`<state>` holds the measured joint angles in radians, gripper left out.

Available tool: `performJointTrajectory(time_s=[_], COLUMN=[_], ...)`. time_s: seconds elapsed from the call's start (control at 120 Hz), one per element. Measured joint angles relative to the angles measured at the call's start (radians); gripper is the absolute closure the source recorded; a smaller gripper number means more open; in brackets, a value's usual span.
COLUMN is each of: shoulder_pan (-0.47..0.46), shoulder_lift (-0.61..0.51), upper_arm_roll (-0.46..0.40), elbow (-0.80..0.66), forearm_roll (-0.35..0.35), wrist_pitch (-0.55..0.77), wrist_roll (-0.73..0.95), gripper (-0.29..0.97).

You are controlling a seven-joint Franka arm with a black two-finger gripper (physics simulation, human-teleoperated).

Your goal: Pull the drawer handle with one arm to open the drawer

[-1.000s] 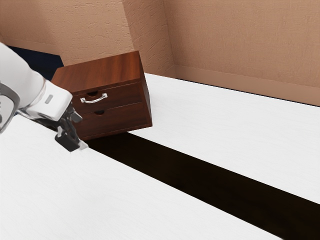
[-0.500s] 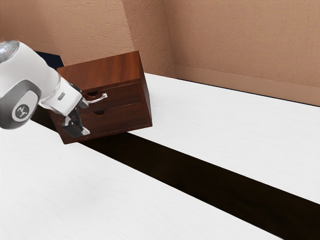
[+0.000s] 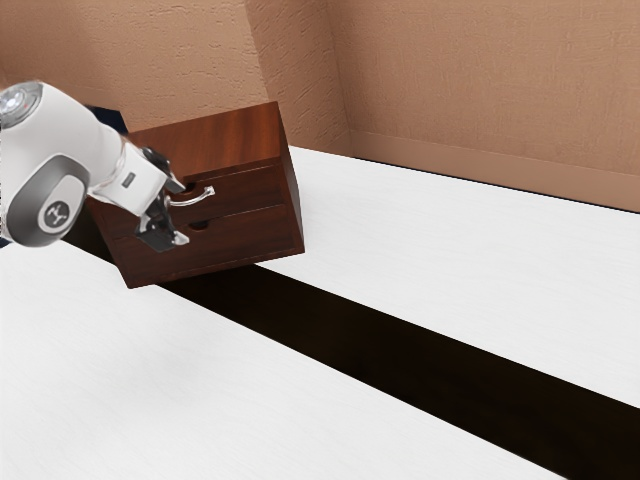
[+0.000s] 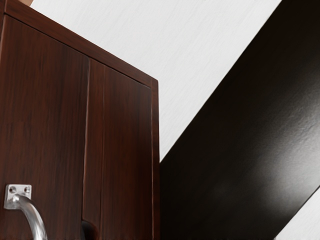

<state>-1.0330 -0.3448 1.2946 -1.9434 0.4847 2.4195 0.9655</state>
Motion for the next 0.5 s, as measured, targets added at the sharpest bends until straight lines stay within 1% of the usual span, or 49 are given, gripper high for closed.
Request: performJointTrajectory(time_s=[0.033,0.1,0.158,0.192,0.267,0.325,0.383,0.458,0.5], shoulder_pan=[-0.055,-0.122,-0.217,-0.256,-0.303,-0.364,-0.402,-0.474,-0.497], shoulder_lift=[-0.011,-0.020,-0.023,-0.024,-0.024,-0.024,-0.023,-0.024,-0.024], upper_arm_roll=[0.056,0.125,0.226,0.269,0.315,0.375,0.408,0.477,0.503], elbow=[0.015,0.038,0.071,0.084,0.096,0.114,0.131,0.157,0.166], forearm_roll=[0.017,0.042,0.058,0.064,0.073,0.078,0.081,0.097,0.103], wrist_pitch=[-0.005,-0.014,-0.021,-0.025,-0.032,-0.036,-0.039,-0.040,-0.040], wrist_roll=[-0.004,-0.011,-0.018,-0.023,-0.032,-0.039,-0.045,-0.057,-0.063], gripper=[0.00,0.00,0.00,0.00,0.00,0.00,0.00,0.00,0.00])
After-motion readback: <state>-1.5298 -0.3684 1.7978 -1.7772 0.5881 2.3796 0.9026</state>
